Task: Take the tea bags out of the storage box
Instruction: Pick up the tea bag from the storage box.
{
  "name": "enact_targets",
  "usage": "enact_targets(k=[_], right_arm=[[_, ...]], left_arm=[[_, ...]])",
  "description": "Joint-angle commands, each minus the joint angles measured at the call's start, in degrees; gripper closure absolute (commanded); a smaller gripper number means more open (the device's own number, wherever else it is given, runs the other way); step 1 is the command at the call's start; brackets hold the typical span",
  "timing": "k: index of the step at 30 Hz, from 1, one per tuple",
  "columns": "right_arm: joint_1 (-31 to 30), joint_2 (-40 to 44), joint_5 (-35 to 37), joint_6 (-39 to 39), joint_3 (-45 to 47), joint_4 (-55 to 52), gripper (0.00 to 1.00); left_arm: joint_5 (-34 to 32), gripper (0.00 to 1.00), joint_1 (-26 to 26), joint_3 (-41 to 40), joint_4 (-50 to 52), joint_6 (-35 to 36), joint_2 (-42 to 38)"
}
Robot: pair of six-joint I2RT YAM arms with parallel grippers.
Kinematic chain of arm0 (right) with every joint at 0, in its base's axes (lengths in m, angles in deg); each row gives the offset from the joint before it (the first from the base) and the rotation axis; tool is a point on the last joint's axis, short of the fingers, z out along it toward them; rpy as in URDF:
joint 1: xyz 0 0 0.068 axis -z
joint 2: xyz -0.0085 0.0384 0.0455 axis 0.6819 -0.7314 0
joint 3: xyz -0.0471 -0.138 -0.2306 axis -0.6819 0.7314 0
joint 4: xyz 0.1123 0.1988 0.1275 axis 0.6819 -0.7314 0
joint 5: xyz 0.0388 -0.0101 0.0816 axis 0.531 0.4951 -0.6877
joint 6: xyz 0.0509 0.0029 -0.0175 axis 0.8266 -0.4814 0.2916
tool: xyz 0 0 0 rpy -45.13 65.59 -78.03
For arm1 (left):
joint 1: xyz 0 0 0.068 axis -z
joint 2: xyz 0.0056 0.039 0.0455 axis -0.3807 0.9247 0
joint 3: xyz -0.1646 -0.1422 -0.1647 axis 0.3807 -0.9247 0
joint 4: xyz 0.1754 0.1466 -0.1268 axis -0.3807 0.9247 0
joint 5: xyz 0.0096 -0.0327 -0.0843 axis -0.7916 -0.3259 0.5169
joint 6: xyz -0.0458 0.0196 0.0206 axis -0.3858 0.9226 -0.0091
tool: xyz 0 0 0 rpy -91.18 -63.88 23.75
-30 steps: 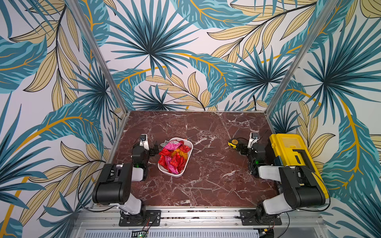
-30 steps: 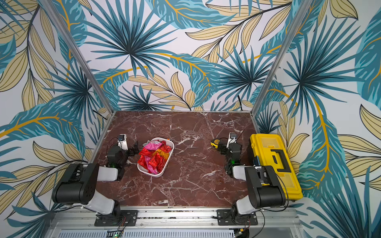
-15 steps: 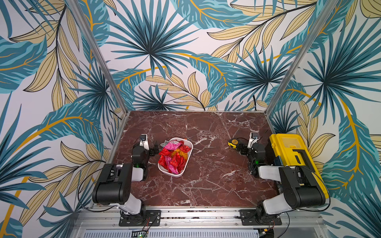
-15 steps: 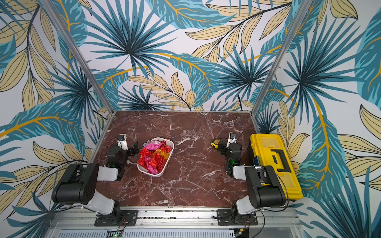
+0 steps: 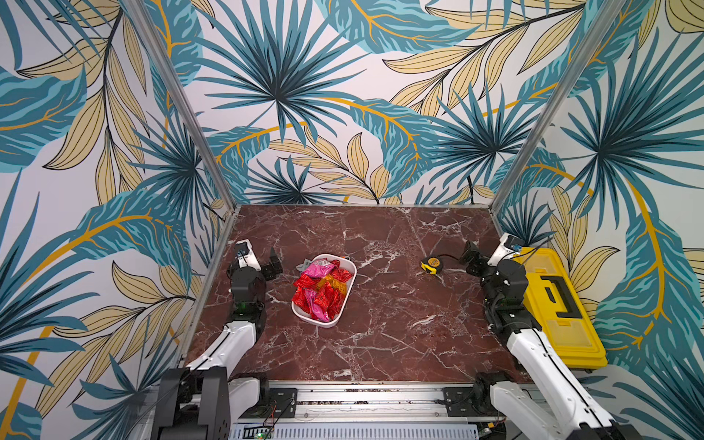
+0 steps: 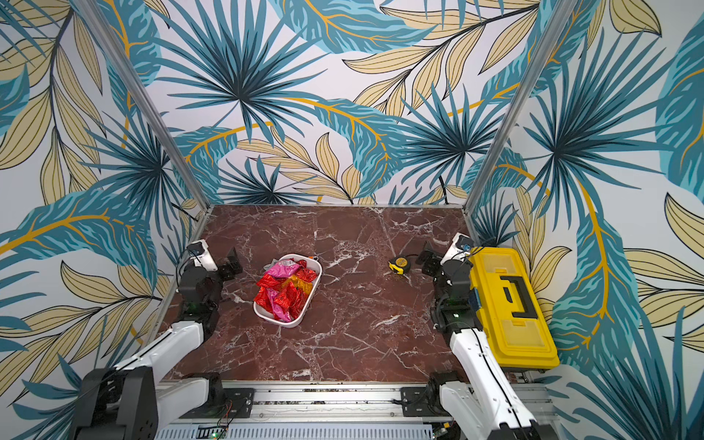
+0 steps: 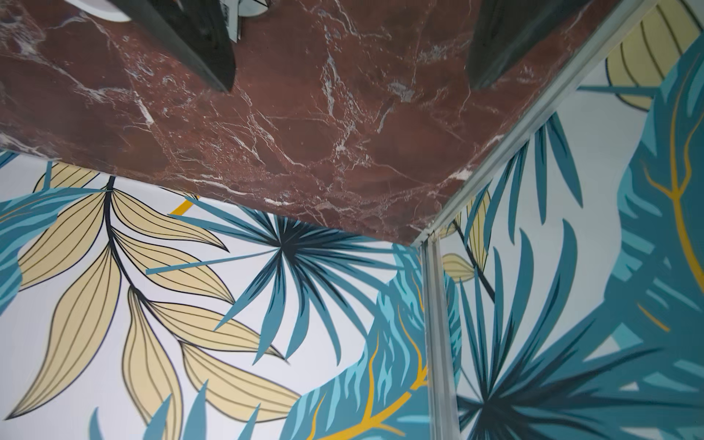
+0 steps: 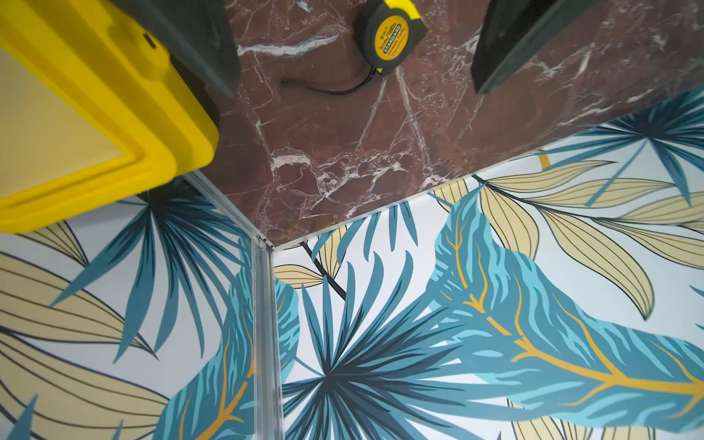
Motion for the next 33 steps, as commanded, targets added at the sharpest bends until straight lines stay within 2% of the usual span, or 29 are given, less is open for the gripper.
enact_targets(k=[1, 4, 6, 8, 14, 18, 21, 24, 30, 33], right_arm=[[-0.07, 2.81, -9.74, 7.43, 1.11, -12.63, 0.01], [-0.48, 1.91, -18.15, 9.16, -3.48, -20.06, 0.01], [-1.79, -0.46, -23.49, 9.54, -6.76, -25.97, 0.02], [-5.91, -3.0, -26.28, 8.99, -9.93, -30.29, 0.05], [-24.93, -11.06, -21.99, 6.17, -17.16, -34.19, 0.08], [-36.17, -19.49, -18.27, 4.13, -24.25, -34.51, 0.09], [-41.74, -26.64, -16.11, 4.15, -29.71, -35.12, 0.12], [-45.75, -33.36, -15.93, 10.06, -35.48, -36.93, 0.19], [-51.98, -45.29, -13.78, 26.6, -45.63, -43.62, 0.38], [-53.87, -49.02, -12.12, 32.17, -47.7, -43.47, 0.4]], left_arm=[[-4.72, 0.0, -0.5, 6.46, 25.17, -13.57, -4.27], [-1.29, 0.0, -0.46, 7.03, 32.58, -18.78, -9.61], [4.78, 0.0, -0.46, 5.58, 33.7, -20.58, -13.37], [10.71, 0.0, -0.43, 4.48, 35.28, -24.78, -16.46], [18.75, 0.0, -0.14, 7.53, 48.69, -30.5, -19.57], [21.98, 0.02, -0.05, 9.48, 54.17, -30.18, -20.06], [25.66, 0.07, 0.03, 10.63, 56.4, -29.3, -19.92], [28.12, 0.11, 0.51, 10.83, 57.32, -29.31, -19.62], [28.66, 0.12, 2.46, 12.18, 59.63, -29.5, -19.58], [27.71, 0.13, 2.48, 11.93, 59.98, -30.11, -20.42]])
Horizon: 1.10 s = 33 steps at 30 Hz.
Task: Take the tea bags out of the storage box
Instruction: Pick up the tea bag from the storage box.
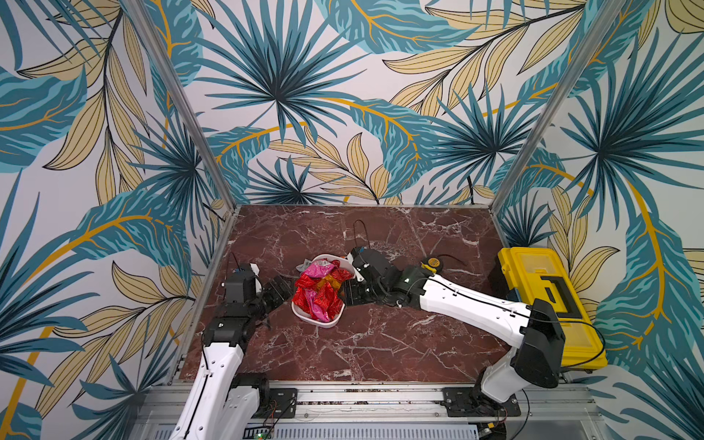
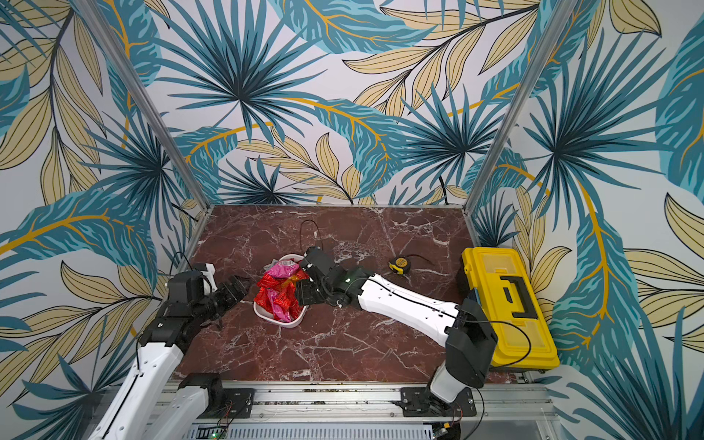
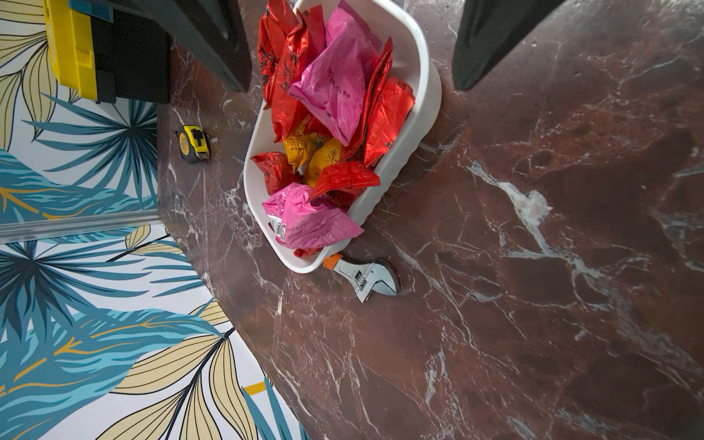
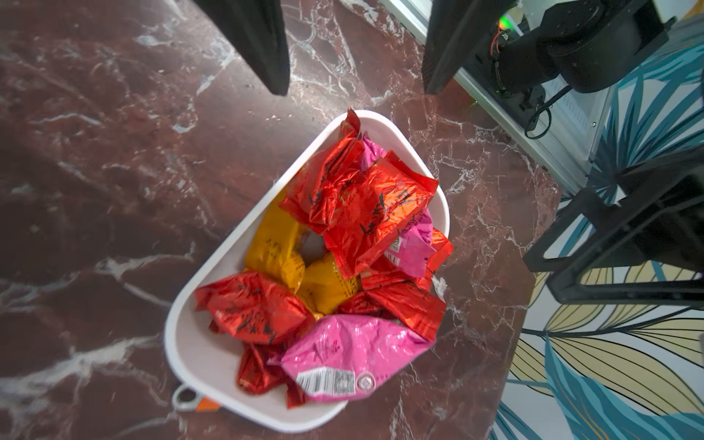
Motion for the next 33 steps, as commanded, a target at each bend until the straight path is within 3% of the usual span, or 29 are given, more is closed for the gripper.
enact_targets(k=[1, 13, 23, 33], right_arm=[[-1.54, -3.78, 3.32, 10.49, -2.52, -3.89, 0.41], [-1.78, -15.23, 7.68, 15.67, -11.65, -7.95, 0.57], [-1.86, -16.79, 11.44, 15.6, -12.68, -10.1, 0.59], [-1.84, -19.5, 8.94, 15.08, -14.97, -10.35, 0.75]], left_arm=[[0.02, 0.14, 0.29, 2.1, 1.56, -0.86, -1.6], [2.23, 0.15, 0.29, 0.46, 2.07, -1.28, -3.94], [3.41, 0.15, 0.34, -1.88, 0.71, -3.54, -5.67], [2.07, 0.14, 0.27, -1.89, 1.32, -4.03, -6.46]])
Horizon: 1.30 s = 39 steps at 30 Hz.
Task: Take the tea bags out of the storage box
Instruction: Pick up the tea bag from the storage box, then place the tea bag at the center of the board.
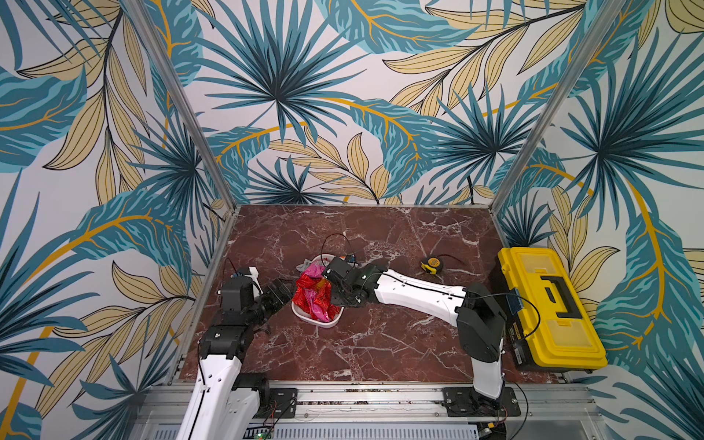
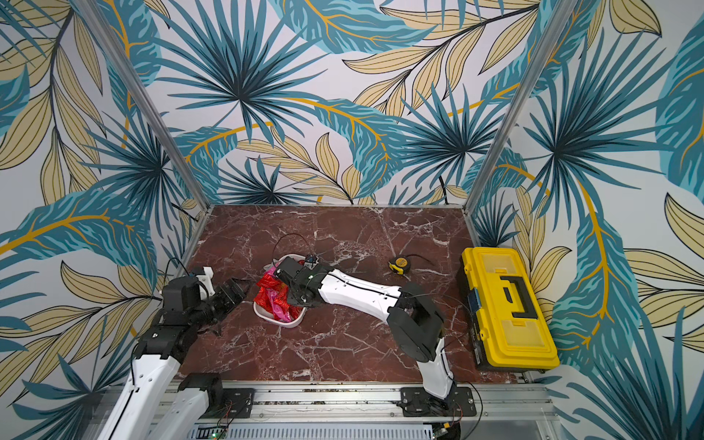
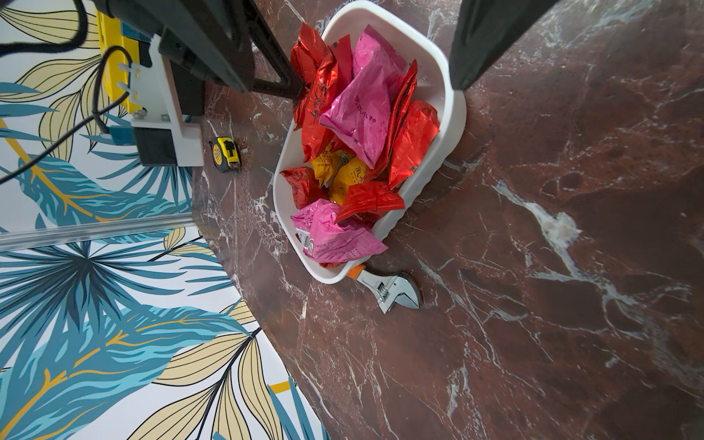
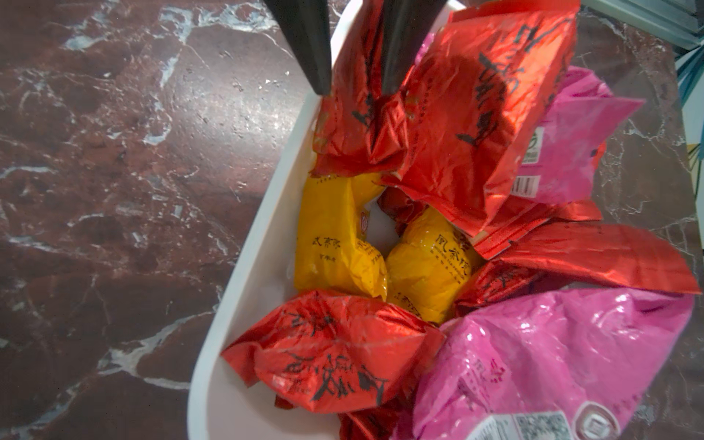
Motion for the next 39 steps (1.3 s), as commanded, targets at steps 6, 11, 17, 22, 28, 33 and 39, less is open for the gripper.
enact_targets(k=[6, 11, 17, 22, 28, 33, 39], right_arm=[[-0.2, 0.22, -1.06, 0.5, -1.78, -1.34, 0.91], [-0.2, 4.29, -0.1, 0.96, -1.01, -1.33, 0.99], [-0.2, 9.26, 0.15, 1.41, 1.44, -1.34, 1.0], [0.67, 13.39, 1.09, 0.09, 4.08, -2.62, 1.0], [7.38, 17.63, 3.82, -12.69, 8.9, -6.23, 1.0], [13.83, 14.69, 7.84, -24.79, 11.13, -7.05, 1.0], [17.86, 5.53, 10.63, -32.43, 6.09, -8.26, 1.0]], left_arm=[[-0.15, 0.15, 0.18, -0.71, 0.31, -0.3, -1.68], [4.32, 0.15, 0.14, -0.34, -1.79, -0.12, -0.56], [6.53, 0.15, 0.76, 2.22, -0.56, 2.22, 2.34], [6.57, 0.19, 4.5, 6.56, 1.75, 4.82, 5.36], [-1.35, 0.23, 11.54, 14.65, 7.4, 12.87, 14.04], [-9.03, 0.27, 19.02, 18.75, 9.12, 16.27, 21.13], [-15.78, 0.29, 24.13, 23.64, 11.77, 17.41, 26.02]])
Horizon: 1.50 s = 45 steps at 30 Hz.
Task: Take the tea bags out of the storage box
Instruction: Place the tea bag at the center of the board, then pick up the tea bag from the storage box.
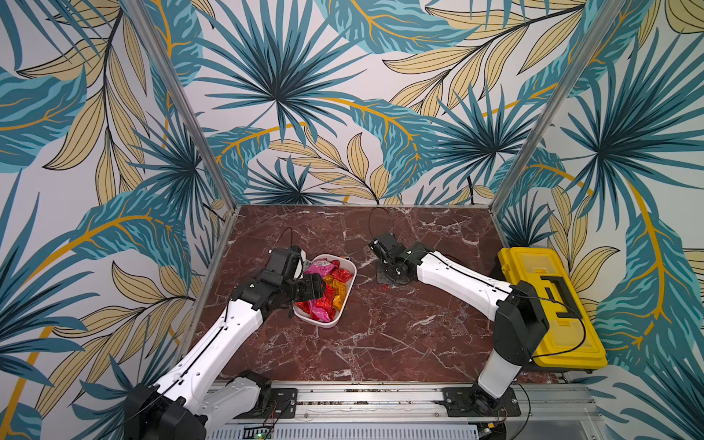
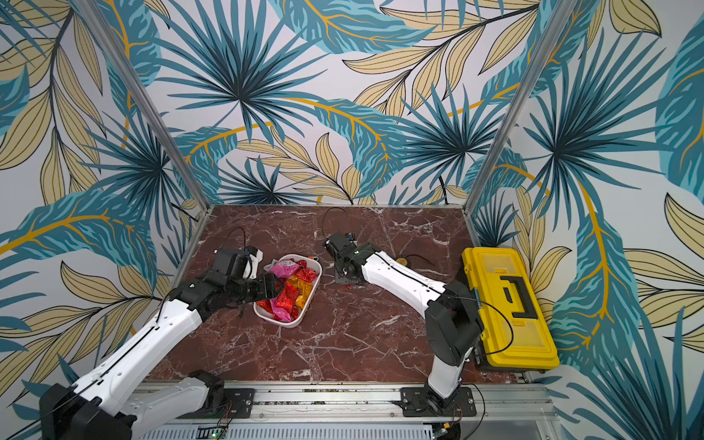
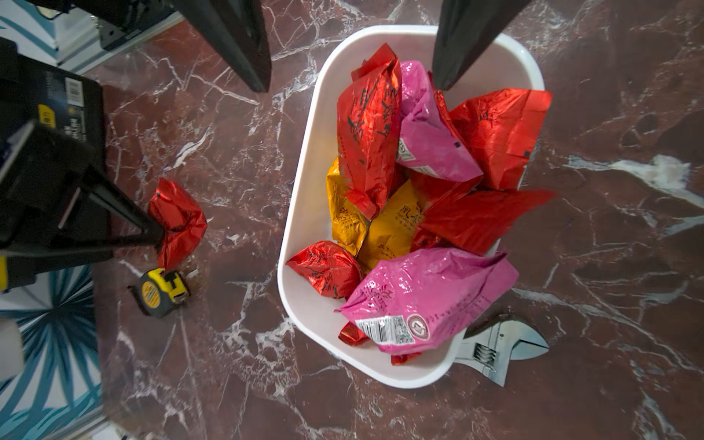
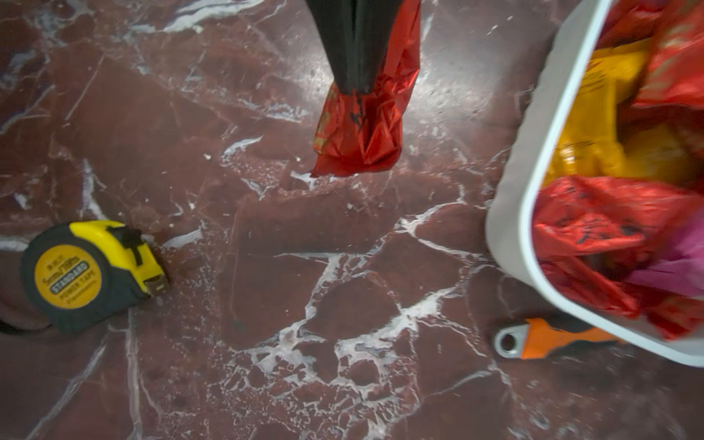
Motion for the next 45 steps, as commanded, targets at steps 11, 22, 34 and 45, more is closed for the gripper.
enact_targets(k=[11, 22, 34, 45], right_arm=[[2.17, -8.77, 2.22, -6.57, -6.2, -2.66, 0.63], [2.28, 12.84, -6.67, 4.61, 11.92, 8.96, 0.5], [2.28, 23.38, -12.01, 11.83, 25.29, 17.04, 0.5], [2.28, 25.9, -12.15, 12.64, 26.7, 17.25, 0.5]], left_arm=[[-10.44, 0.37, 6.23, 7.71, 3.09, 2.0, 5.44], [-9.51, 0.42, 6.72, 9.88, 4.63, 7.21, 12.77], [-10.8, 0.5, 7.13, 12.73, 5.92, 10.75, 20.34], [-11.94, 0.65, 7.18, 9.2, 3.68, 10.91, 23.33]])
